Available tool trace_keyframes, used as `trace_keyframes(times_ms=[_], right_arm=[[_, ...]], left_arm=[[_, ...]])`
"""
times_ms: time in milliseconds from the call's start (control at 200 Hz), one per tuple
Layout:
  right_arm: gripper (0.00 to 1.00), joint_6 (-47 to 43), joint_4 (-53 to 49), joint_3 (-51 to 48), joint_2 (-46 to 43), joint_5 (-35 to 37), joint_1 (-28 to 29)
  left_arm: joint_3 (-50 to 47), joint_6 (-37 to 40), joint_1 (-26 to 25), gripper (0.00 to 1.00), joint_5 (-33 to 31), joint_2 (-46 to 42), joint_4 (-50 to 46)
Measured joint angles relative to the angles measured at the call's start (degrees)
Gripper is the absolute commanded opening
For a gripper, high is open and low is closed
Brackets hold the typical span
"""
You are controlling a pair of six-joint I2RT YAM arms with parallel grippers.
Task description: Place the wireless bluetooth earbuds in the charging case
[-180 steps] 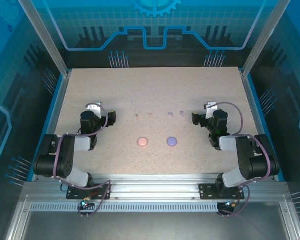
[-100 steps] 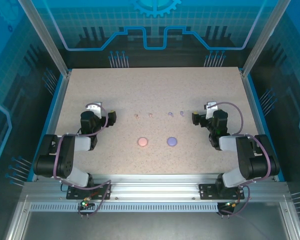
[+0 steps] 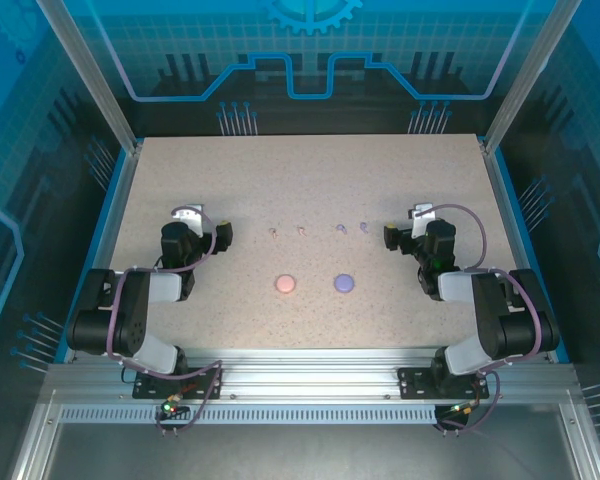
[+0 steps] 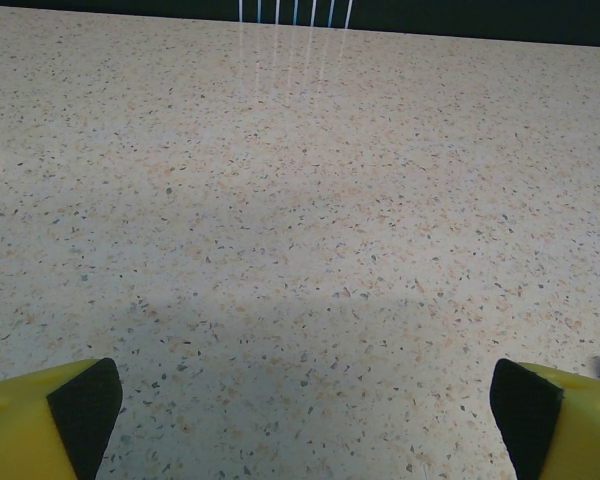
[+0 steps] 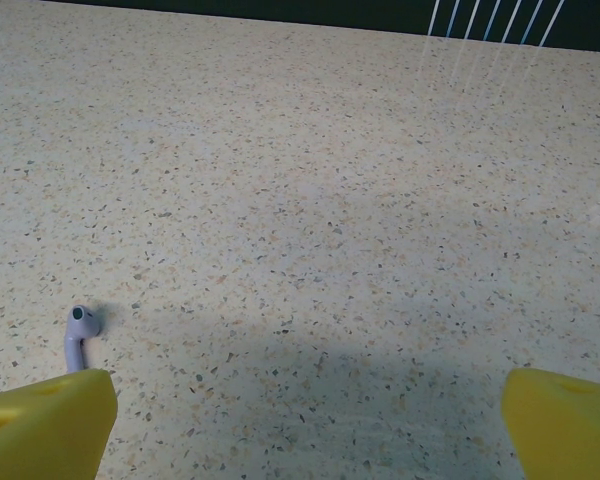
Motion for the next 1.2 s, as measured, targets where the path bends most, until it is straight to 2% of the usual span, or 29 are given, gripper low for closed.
trace_keyframes(times_ms=[185, 280, 415, 575, 745, 875, 995, 1201], right_arm=[[1.00, 0.04, -0.83, 0.07, -0.48, 0.46, 0.00], [1.00, 0.70, -8.28, 1.92, -4.22, 1.92, 0.00], [1.00, 3.54, -20.28, 9.77, -9.40, 2.45, -0.11], [1.00, 12.59, -30.99, 14.88, -13.62, 4.48, -0.35], [1.00, 18.80, -45.20, 21.57, -13.27, 3.30, -1.20], [0.98, 20.06, -53.57, 24.68, -13.46, 0.55, -0.31], [0.98, 20.83, -62.93, 28.55, -14.03, -0.37, 3.58], [0.95, 23.45, -73.55, 32.22, -15.82, -0.63, 11.65]], left_arm=[[0.00, -0.02, 0.00, 0.99, -0.17, -0.07, -0.13], [0.11, -0.04, 0.00, 0.99, -1.01, -1.90, -3.41], [2.91, -0.17, 0.00, 0.99, -1.86, -6.49, -11.45], [7.41, -3.23, 0.00, 0.99, -2.10, -13.33, -21.84], [13.22, -10.91, -0.96, 0.99, -2.12, -20.04, -34.49], [17.44, -17.94, -5.01, 0.99, -2.58, -22.71, -42.47], [17.75, -24.83, -9.68, 0.99, -2.75, -24.61, -47.47], [17.70, -34.21, -14.73, 0.99, -1.81, -24.76, -51.76]])
